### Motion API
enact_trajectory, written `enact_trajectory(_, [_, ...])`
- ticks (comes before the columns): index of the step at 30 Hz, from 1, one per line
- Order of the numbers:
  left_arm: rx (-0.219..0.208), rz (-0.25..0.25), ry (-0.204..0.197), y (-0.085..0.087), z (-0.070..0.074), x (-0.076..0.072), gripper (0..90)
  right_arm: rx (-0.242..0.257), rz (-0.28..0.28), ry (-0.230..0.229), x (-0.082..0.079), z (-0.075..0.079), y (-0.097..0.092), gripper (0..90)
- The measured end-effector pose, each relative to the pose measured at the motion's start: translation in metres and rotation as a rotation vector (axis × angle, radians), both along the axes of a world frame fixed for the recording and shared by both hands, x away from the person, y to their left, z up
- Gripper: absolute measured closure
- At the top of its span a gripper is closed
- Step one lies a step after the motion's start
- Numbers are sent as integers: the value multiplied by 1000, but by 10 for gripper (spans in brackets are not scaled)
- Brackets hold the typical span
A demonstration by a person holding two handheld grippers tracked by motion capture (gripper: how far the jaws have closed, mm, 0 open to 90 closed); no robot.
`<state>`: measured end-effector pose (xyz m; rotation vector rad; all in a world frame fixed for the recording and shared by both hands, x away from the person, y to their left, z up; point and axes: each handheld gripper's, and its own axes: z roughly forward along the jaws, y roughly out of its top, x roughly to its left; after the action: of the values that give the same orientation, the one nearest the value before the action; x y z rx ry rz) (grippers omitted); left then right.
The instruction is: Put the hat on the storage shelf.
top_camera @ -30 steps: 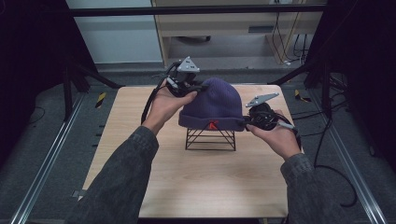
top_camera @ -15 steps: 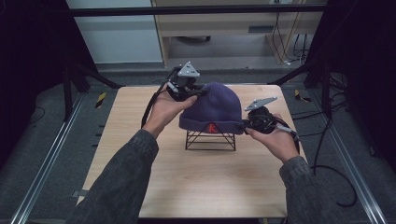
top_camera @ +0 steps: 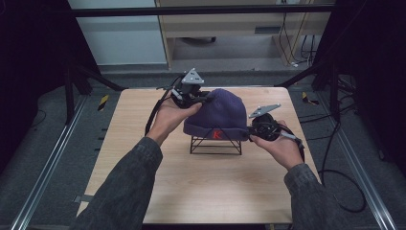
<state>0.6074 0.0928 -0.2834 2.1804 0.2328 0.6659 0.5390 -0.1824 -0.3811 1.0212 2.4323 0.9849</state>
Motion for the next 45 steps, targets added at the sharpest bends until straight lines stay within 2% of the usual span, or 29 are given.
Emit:
enact_trajectory(4, [-20,10,5,2,-5,-2,788,7,-6,4,0,-4,0,719])
enact_trajectory(9, [9,3,19,4,-13,0,787,-5,-18,12,3,-13,0,717])
enact_trajectory(11, [8,1,25,5,-16,0,787,-8,-18,16,3,-15,0,717])
enact_trajectory(15, [18,-7,30,6,-24,-2,786,-42,-15,17,4,-19,3,715])
enact_trajectory(20, [46,-12,39,8,-35,-4,782,-69,-14,40,5,-25,5,707])
enact_trajectory(24, [39,-6,52,9,-41,-8,782,-69,-16,48,4,-31,4,705])
enact_trajectory(30, [41,-13,45,12,-43,-13,779,-72,-18,58,2,-37,6,688])
enact_trajectory(36, [41,-8,56,15,-48,-14,772,-70,-21,63,2,-43,7,677])
enact_trajectory(45, [42,-7,56,13,-49,-16,771,-70,-16,67,1,-45,6,679])
